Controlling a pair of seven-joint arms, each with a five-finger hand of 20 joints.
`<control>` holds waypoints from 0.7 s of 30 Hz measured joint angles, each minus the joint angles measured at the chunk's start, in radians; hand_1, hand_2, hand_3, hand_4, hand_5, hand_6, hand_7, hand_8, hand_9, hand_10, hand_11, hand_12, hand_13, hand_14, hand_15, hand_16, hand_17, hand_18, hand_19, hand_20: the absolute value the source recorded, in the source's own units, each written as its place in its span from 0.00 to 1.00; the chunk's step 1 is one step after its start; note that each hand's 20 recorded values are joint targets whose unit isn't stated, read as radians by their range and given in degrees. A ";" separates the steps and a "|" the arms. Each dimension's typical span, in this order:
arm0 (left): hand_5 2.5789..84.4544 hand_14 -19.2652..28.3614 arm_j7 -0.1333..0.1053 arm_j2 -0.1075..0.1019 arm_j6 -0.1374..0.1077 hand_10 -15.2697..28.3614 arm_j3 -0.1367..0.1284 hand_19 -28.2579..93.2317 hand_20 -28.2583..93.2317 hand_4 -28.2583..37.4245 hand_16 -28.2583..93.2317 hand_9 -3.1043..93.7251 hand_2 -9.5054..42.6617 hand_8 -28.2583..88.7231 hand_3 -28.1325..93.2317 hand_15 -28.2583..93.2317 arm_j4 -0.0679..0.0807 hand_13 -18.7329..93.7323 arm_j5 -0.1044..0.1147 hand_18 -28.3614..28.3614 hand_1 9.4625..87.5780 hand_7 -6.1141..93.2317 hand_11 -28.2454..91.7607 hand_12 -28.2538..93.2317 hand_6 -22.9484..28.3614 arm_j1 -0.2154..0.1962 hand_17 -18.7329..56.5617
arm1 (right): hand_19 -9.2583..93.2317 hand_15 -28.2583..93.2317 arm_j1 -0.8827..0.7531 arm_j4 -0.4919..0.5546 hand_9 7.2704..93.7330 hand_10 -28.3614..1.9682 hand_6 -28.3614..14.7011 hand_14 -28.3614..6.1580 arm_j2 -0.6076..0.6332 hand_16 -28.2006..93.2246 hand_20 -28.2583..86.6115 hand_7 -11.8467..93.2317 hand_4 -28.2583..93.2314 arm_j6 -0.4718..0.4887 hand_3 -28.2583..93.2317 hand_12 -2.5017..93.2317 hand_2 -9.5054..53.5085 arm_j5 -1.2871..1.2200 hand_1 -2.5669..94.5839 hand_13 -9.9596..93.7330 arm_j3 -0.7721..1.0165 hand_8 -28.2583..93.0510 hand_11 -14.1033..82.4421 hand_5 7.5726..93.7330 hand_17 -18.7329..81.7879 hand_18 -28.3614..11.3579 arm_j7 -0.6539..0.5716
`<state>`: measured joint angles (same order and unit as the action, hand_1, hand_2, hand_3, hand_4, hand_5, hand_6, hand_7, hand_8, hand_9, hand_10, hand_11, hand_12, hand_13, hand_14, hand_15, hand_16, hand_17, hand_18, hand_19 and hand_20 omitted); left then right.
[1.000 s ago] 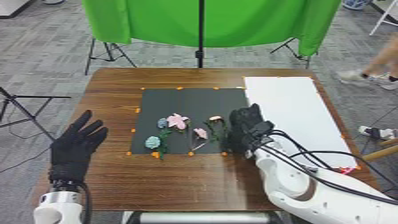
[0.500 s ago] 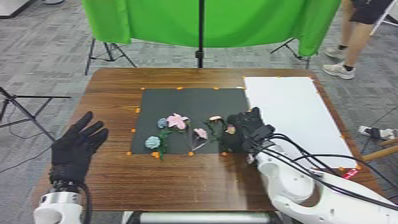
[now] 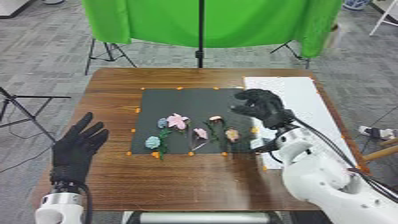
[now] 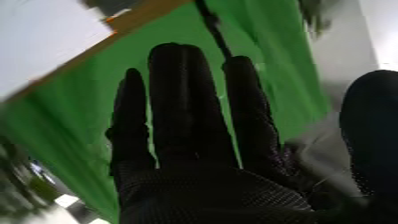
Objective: Arrange flowers
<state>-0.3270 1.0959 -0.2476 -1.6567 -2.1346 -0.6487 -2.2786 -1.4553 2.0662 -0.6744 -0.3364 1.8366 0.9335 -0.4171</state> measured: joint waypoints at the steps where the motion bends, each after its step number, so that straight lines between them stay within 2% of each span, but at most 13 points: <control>1: 0.43 0.99 0.000 0.001 0.001 0.81 0.000 0.71 0.23 0.00 0.14 0.38 0.32 0.18 0.90 0.72 0.001 0.36 0.000 1.00 0.13 0.13 0.43 0.31 0.61 0.000 0.14 | 0.70 0.75 -0.028 0.006 0.46 0.34 0.66 0.31 -0.014 0.30 0.53 0.26 0.00 0.000 0.88 0.18 0.18 -0.038 0.21 0.44 0.043 0.12 0.39 0.44 0.26 0.21 0.028; 4: 0.42 0.99 0.000 0.003 0.004 0.80 0.000 0.71 0.23 0.00 0.14 0.38 0.32 0.18 0.89 0.72 0.004 0.36 0.000 1.00 0.13 0.13 0.42 0.31 0.60 0.001 0.14 | 0.68 0.72 -0.116 0.009 0.44 0.34 0.67 0.29 -0.079 0.29 0.52 0.26 0.00 0.035 0.87 0.18 0.21 -0.139 0.21 0.42 0.183 0.12 0.37 0.42 0.24 0.21 0.104; 7: 0.42 0.99 -0.001 0.004 0.006 0.79 0.001 0.71 0.23 0.00 0.14 0.37 0.32 0.18 0.89 0.72 0.006 0.36 -0.001 1.00 0.12 0.13 0.42 0.31 0.59 0.001 0.14 | 0.67 0.71 -0.196 0.005 0.45 0.37 0.68 0.28 -0.156 0.29 0.51 0.27 0.00 0.147 0.87 0.18 0.22 -0.275 0.20 0.42 0.333 0.12 0.36 0.45 0.24 0.21 0.161; 9: 0.41 0.99 -0.004 0.005 0.008 0.79 0.005 0.71 0.23 0.00 0.14 0.37 0.32 0.18 0.89 0.71 0.009 0.36 -0.001 1.00 0.12 0.12 0.42 0.31 0.58 0.002 0.14 | 0.66 0.69 -0.234 -0.001 0.45 0.39 0.69 0.27 -0.195 0.29 0.50 0.26 0.00 0.180 0.87 0.18 0.23 -0.390 0.20 0.42 0.401 0.12 0.34 0.45 0.24 0.21 0.185; 14: 0.39 0.99 -0.014 0.010 0.012 0.78 0.021 0.70 0.23 0.00 0.14 0.37 0.32 0.17 0.90 0.71 0.021 0.36 -0.001 1.00 0.11 0.12 0.41 0.31 0.55 0.003 0.14 | 0.61 0.62 -0.260 -0.035 0.44 0.48 0.76 0.26 -0.217 0.30 0.48 0.25 0.00 0.103 0.87 0.17 0.24 -0.645 0.18 0.40 0.408 0.13 0.28 0.41 0.21 0.20 0.270; 17: 0.39 0.98 -0.014 0.017 0.023 0.77 0.027 0.70 0.24 0.00 0.14 0.36 0.32 0.17 0.90 0.71 0.028 0.36 -0.003 1.00 0.11 0.12 0.41 0.31 0.54 0.003 0.14 | 0.60 0.61 -0.261 -0.066 0.44 0.49 0.77 0.26 -0.226 0.31 0.48 0.25 0.00 0.126 0.87 0.17 0.24 -0.769 0.18 0.40 0.411 0.13 0.27 0.39 0.21 0.19 0.322; 21: 0.38 0.98 -0.015 0.022 0.032 0.76 0.030 0.70 0.24 0.00 0.14 0.36 0.32 0.17 0.90 0.71 0.031 0.36 -0.004 1.00 0.11 0.12 0.40 0.32 0.53 0.004 0.14 | 0.60 0.60 -0.276 -0.080 0.43 0.48 0.78 0.26 -0.233 0.32 0.48 0.25 0.00 0.187 0.87 0.18 0.25 -0.962 0.18 0.40 0.436 0.13 0.27 0.39 0.21 0.19 0.335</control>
<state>-0.3421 1.1174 -0.2159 -1.6270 -2.1034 -0.6530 -2.2743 -1.7309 1.9861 -0.9076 -0.1495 0.8750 1.3693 -0.0821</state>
